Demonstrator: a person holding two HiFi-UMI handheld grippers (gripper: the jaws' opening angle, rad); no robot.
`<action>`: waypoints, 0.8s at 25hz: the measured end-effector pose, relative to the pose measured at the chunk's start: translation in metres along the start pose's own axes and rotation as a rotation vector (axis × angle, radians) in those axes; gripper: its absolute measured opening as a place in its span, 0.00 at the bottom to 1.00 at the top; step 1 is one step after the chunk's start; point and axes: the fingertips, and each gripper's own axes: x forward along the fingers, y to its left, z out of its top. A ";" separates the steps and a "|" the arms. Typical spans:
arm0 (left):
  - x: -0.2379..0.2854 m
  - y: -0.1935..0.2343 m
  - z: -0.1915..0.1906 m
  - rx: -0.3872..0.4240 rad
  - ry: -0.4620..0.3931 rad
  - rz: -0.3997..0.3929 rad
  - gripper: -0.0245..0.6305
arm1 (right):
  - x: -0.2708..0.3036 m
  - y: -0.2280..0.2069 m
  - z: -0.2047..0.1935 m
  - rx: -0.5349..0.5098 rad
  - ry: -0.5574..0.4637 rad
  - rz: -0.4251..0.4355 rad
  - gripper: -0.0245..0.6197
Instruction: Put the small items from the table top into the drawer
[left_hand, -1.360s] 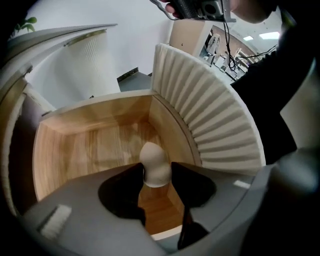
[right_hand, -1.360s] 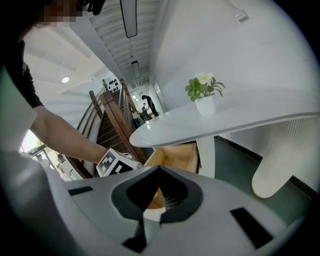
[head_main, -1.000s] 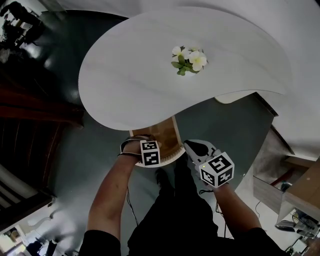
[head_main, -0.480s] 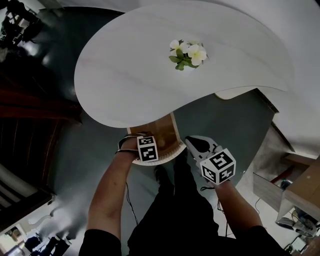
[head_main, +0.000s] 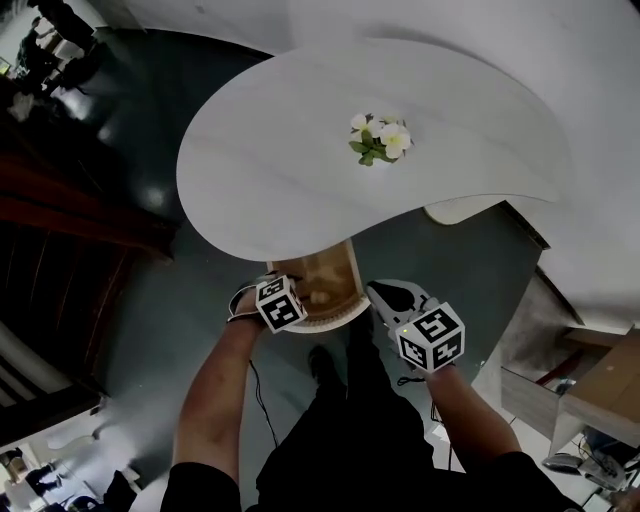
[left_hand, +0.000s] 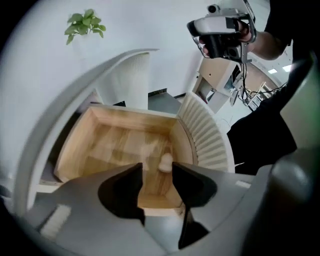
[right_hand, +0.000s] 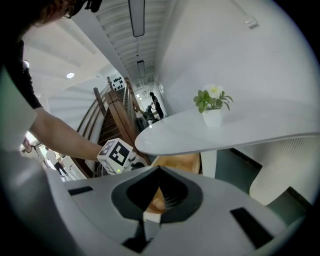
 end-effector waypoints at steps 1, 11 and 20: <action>-0.010 0.002 0.001 -0.014 -0.015 0.014 0.33 | -0.003 0.005 0.005 -0.010 -0.002 0.001 0.05; -0.107 -0.009 0.012 -0.234 -0.271 0.134 0.31 | -0.033 0.058 0.039 -0.073 -0.021 -0.011 0.05; -0.196 -0.050 0.021 -0.319 -0.510 0.154 0.19 | -0.057 0.116 0.056 -0.146 -0.023 -0.005 0.05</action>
